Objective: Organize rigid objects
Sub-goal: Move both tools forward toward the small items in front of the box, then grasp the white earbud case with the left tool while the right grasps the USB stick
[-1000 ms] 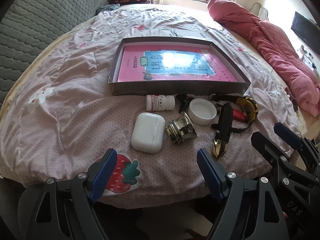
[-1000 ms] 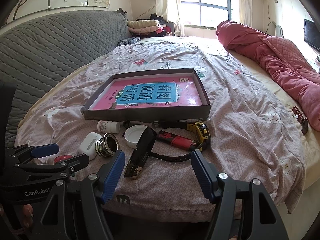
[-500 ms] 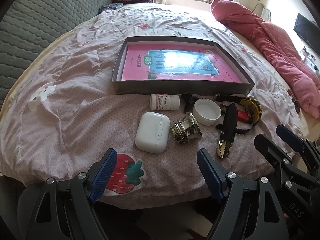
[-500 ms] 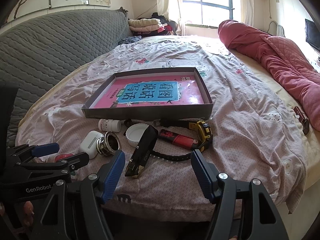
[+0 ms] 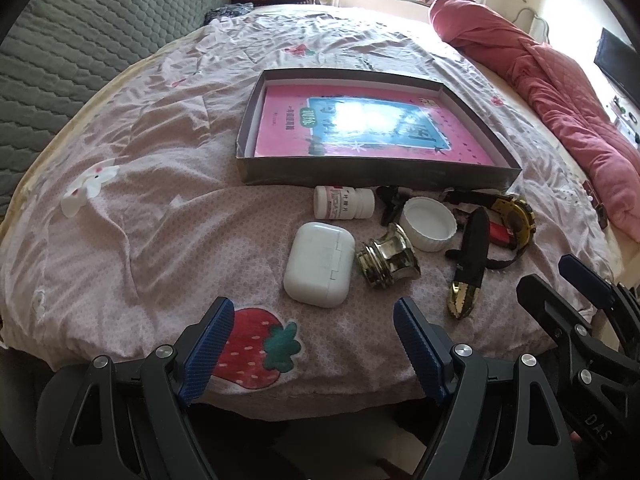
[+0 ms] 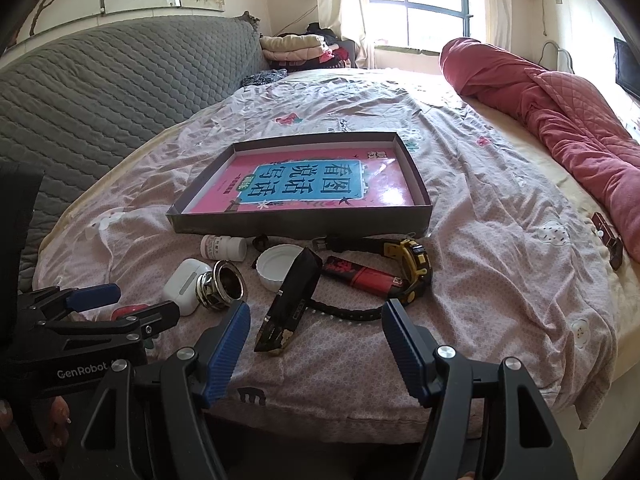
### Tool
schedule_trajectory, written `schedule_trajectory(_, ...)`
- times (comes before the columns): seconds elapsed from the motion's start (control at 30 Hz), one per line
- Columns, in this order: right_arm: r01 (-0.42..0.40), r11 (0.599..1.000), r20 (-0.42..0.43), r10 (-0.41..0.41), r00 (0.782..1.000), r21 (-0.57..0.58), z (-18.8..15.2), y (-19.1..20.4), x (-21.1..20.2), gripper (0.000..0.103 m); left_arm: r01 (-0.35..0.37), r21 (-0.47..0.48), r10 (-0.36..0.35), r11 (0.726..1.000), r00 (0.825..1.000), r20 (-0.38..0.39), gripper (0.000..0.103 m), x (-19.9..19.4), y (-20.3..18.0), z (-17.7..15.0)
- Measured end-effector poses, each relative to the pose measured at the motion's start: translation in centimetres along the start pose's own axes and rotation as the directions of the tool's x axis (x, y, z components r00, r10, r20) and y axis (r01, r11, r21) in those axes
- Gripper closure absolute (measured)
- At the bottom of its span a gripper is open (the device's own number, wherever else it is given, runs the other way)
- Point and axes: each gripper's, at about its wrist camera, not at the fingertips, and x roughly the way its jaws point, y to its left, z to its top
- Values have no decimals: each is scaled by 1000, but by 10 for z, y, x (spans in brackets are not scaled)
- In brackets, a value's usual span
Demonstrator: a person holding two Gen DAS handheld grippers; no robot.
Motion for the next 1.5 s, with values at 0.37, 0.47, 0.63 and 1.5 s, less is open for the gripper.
schedule_trajectory(0.37, -37, 999, -20, 37, 999, 5, 0, 2, 7, 35, -23, -33, 22, 999, 1000, -21, 20, 13, 15, 4)
schedule_trajectory(0.47, -38, 999, -30, 38, 999, 7, 1, 3, 10, 35, -28, -41, 27, 999, 999, -31, 20, 18, 18, 5)
schedule_trajectory(0.63, -30, 999, -47, 30, 998, 18, 1, 3, 16, 35, -32, -30, 31, 999, 999, -32, 20, 24, 18, 6)
schedule_trajectory(1.5, -15, 991, -175, 37, 984, 130, 5, 9, 71, 50, -39, 50, 41, 998, 998, -42, 20, 61, 6, 16)
